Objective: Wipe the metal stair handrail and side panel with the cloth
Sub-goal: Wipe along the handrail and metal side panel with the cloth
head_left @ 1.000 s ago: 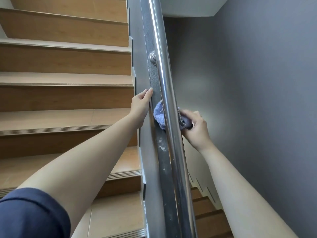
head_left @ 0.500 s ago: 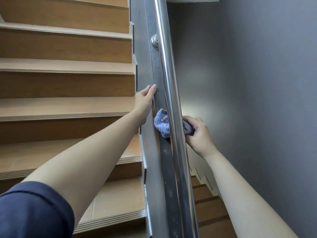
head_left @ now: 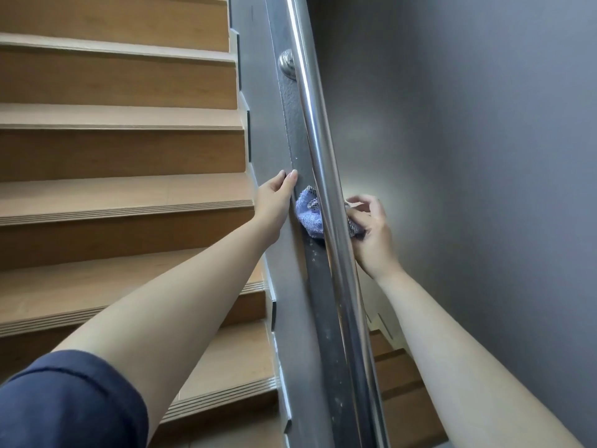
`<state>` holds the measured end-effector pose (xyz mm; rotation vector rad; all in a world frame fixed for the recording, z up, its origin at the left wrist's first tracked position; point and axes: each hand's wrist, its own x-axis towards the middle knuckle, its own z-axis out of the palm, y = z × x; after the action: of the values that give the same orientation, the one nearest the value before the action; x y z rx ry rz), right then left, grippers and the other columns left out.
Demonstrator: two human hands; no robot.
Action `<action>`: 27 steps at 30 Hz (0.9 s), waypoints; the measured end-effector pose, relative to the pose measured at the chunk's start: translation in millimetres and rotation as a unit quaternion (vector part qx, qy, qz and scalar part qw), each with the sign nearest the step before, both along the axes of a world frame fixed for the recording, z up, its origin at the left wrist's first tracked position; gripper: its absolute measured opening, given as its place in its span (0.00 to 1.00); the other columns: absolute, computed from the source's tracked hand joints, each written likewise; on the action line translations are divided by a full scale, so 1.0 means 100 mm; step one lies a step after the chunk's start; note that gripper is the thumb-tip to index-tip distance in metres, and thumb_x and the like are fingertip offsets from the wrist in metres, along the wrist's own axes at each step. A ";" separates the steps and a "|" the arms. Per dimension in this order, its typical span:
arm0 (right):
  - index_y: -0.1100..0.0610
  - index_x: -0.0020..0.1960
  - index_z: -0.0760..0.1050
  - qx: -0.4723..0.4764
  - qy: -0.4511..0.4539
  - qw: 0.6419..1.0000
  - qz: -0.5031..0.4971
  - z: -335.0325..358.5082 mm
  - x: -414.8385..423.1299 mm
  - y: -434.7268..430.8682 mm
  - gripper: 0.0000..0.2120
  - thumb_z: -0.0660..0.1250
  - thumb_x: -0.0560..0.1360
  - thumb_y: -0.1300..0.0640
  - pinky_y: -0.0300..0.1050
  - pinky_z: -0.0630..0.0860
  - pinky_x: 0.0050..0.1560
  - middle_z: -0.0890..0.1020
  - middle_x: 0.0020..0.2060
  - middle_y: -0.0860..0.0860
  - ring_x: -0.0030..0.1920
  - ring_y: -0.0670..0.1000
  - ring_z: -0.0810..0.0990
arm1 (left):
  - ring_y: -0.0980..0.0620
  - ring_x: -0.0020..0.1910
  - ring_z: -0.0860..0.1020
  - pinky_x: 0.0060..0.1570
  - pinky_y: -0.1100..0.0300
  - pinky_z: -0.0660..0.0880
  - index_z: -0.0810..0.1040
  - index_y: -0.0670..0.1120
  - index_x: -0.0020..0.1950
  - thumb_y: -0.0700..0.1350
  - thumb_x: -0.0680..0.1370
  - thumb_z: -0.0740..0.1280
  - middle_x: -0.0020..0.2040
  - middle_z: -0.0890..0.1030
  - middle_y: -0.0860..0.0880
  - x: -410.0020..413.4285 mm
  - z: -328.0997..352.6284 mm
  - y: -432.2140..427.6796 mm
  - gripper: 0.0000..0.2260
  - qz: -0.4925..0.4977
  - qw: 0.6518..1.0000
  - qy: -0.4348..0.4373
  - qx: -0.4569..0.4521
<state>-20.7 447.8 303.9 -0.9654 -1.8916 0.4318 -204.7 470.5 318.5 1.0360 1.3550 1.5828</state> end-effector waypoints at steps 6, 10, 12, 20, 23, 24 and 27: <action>0.54 0.56 0.81 0.043 -0.119 0.990 -0.069 0.03 -0.01 0.06 0.17 0.72 0.70 0.68 0.49 0.69 0.58 0.77 0.57 0.53 0.54 0.60 0.69 | 0.53 0.75 0.65 0.74 0.59 0.60 0.64 0.40 0.76 0.51 0.80 0.64 0.77 0.66 0.48 -0.03 0.02 -0.03 0.27 -0.018 1.000 0.021 0.000; 0.56 0.57 0.81 0.032 -0.134 0.990 -0.006 0.04 0.07 0.02 0.20 0.67 0.71 0.73 0.24 0.63 0.53 0.79 0.55 0.51 0.52 0.58 0.69 | 0.52 0.76 0.64 0.74 0.58 0.60 0.64 0.39 0.76 0.51 0.80 0.64 0.77 0.66 0.47 -0.02 0.05 -0.05 0.28 -0.013 1.000 0.020 -0.006; 0.58 0.56 0.82 0.031 -0.134 0.990 0.010 0.04 0.11 -0.03 0.18 0.67 0.71 0.74 0.22 0.62 0.51 0.80 0.52 0.51 0.50 0.57 0.70 | 0.52 0.75 0.66 0.75 0.57 0.61 0.64 0.38 0.75 0.50 0.80 0.64 0.76 0.67 0.47 0.01 0.05 -0.08 0.27 -0.008 1.000 0.011 -0.005; 0.56 0.57 0.81 0.003 -0.109 0.992 0.056 -0.41 0.40 -0.47 0.15 0.70 0.72 0.69 0.27 0.63 0.58 0.77 0.54 0.45 0.53 0.57 0.70 | 0.65 0.53 0.76 0.58 0.64 0.69 0.81 0.50 0.56 0.52 0.80 0.64 0.51 0.79 0.62 0.20 -0.12 -0.17 0.11 0.063 0.998 -0.017 0.006; 0.57 0.58 0.80 0.014 -0.114 0.992 0.047 -0.51 0.46 -0.54 0.17 0.71 0.71 0.69 0.28 0.63 0.60 0.77 0.56 0.47 0.54 0.56 0.69 | 0.56 0.67 0.73 0.70 0.58 0.66 0.78 0.45 0.66 0.54 0.79 0.64 0.66 0.78 0.51 0.26 -0.25 -0.27 0.19 0.086 0.996 0.004 -0.002; 0.58 0.59 0.80 0.017 -0.120 0.992 0.044 -0.50 0.45 -0.53 0.17 0.71 0.71 0.69 0.27 0.62 0.60 0.78 0.56 0.48 0.54 0.56 0.69 | 0.55 0.71 0.71 0.73 0.56 0.65 0.76 0.44 0.69 0.54 0.79 0.64 0.70 0.76 0.50 0.27 -0.28 -0.29 0.21 0.086 0.996 0.008 0.000; 0.59 0.58 0.80 0.022 -0.140 0.990 0.026 -0.40 0.40 -0.42 0.17 0.71 0.71 0.70 0.31 0.64 0.59 0.80 0.57 0.52 0.54 0.59 0.70 | 0.55 0.71 0.70 0.74 0.54 0.65 0.76 0.43 0.69 0.54 0.79 0.64 0.70 0.76 0.50 0.28 -0.31 -0.36 0.22 0.080 0.997 0.011 0.010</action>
<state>19.3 406.2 264.1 -0.9901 -2.1743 0.2952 -176.8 434.9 287.6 0.9804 1.4710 1.7084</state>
